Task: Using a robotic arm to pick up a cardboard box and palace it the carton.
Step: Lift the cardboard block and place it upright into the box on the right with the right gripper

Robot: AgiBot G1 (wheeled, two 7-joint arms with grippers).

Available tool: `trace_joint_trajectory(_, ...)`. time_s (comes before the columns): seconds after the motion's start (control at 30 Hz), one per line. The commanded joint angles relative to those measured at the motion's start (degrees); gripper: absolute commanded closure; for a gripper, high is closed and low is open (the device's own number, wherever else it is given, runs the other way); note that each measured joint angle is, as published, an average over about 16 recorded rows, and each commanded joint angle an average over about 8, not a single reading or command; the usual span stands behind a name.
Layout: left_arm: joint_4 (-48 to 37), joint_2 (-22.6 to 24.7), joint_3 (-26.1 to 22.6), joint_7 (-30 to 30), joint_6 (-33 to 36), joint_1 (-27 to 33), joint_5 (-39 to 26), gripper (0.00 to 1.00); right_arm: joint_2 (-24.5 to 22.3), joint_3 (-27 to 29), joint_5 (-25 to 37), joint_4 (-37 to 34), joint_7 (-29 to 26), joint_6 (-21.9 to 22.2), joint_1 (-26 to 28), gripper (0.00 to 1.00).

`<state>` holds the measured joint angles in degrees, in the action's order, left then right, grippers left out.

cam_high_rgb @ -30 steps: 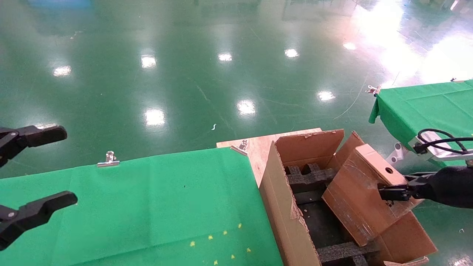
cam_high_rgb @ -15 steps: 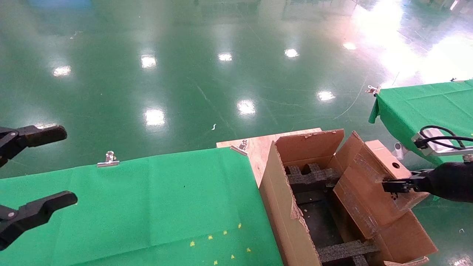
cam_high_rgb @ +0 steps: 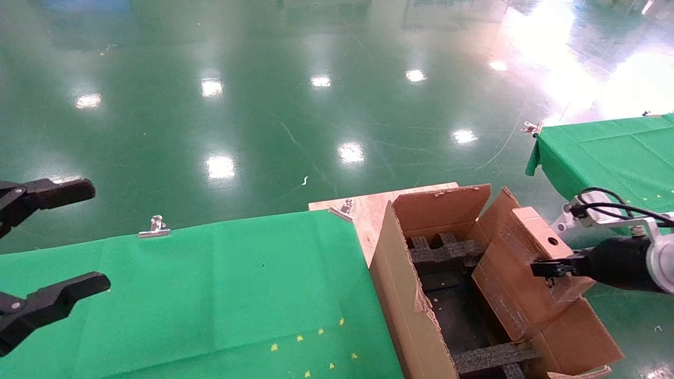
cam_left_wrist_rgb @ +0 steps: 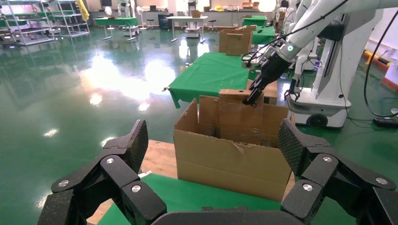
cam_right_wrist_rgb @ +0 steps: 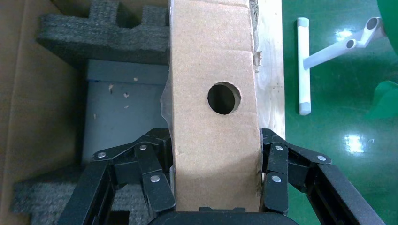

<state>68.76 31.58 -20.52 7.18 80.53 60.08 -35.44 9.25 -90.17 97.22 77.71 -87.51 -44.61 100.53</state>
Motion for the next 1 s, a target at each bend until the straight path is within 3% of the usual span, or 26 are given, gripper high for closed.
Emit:
trace_joint_trajectory(0.03, 0.0, 0.0, 0.0, 0.0, 0.0, 0.0, 0.0, 0.00, 0.5, -0.4, 1.2, 0.0, -1.6, 1.0, -0.6, 1.00)
trace_joint_trajectory(1.0, 0.0, 0.0, 0.0, 0.0, 0.0, 0.0, 0.0, 0.00, 9.0, -5.6, 19.5, -0.7, -24.6, 10.3, -10.9, 1.00)
